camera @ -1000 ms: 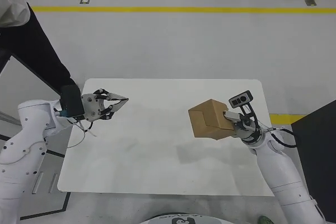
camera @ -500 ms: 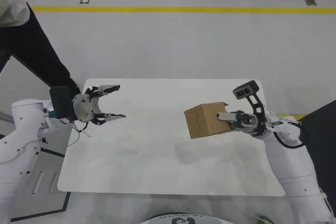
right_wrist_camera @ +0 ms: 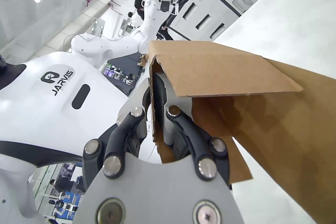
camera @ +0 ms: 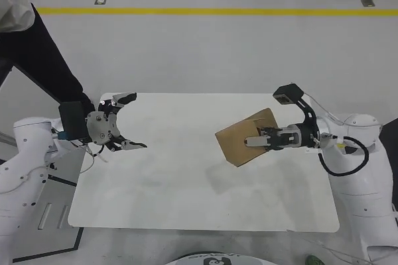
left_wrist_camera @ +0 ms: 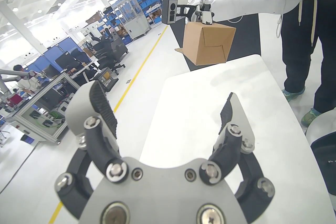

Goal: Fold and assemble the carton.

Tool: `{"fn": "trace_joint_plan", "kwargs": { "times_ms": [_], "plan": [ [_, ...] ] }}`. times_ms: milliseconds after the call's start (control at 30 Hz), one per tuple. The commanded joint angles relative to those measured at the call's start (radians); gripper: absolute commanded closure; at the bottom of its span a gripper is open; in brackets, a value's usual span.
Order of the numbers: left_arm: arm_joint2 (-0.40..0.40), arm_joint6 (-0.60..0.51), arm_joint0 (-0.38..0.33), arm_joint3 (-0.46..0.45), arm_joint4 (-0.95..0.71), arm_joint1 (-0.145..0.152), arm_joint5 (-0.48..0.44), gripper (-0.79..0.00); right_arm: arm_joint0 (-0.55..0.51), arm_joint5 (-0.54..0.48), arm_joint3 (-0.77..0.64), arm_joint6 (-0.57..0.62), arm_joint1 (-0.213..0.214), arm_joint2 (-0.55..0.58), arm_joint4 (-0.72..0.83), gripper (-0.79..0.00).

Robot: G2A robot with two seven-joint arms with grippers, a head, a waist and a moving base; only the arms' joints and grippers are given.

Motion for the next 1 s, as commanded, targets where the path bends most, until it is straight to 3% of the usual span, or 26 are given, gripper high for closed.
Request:
{"fn": "trace_joint_plan", "kwargs": {
  "times_ms": [0, 167, 367, 500, 867, 967],
  "plan": [
    [0.000, 0.000, 0.000, 0.000, 0.000, 0.000, 0.000, -0.785, 0.011, -0.019, -0.027, -0.025, 0.002, 0.005, -0.045, 0.000],
    [0.000, 0.000, 0.000, 0.000, 0.000, 0.000, 0.000, -0.785, 0.116, -0.035, -0.138, -0.003, 0.028, -0.050, -0.416, 0.000],
    [0.000, 0.000, 0.000, 0.000, 0.000, 0.000, 0.000, -0.785, 0.290, -0.068, -0.187, -0.036, 0.076, -0.339, -0.753, 0.000],
    [0.000, 0.000, 0.000, 0.000, 0.000, 0.000, 0.000, -0.785, 0.405, -0.134, -0.154, -0.101, 0.110, -0.535, -0.870, 0.000],
    [0.000, 0.000, 0.000, 0.000, 0.000, 0.000, 0.000, -0.785, 0.411, -0.142, -0.155, -0.110, 0.113, -0.550, -0.883, 0.000],
    [0.000, 0.000, 0.000, 0.000, 0.000, 0.000, 0.000, -0.785, 0.410, -0.187, -0.194, -0.155, 0.109, -0.611, -0.981, 0.000]
  ]
}}
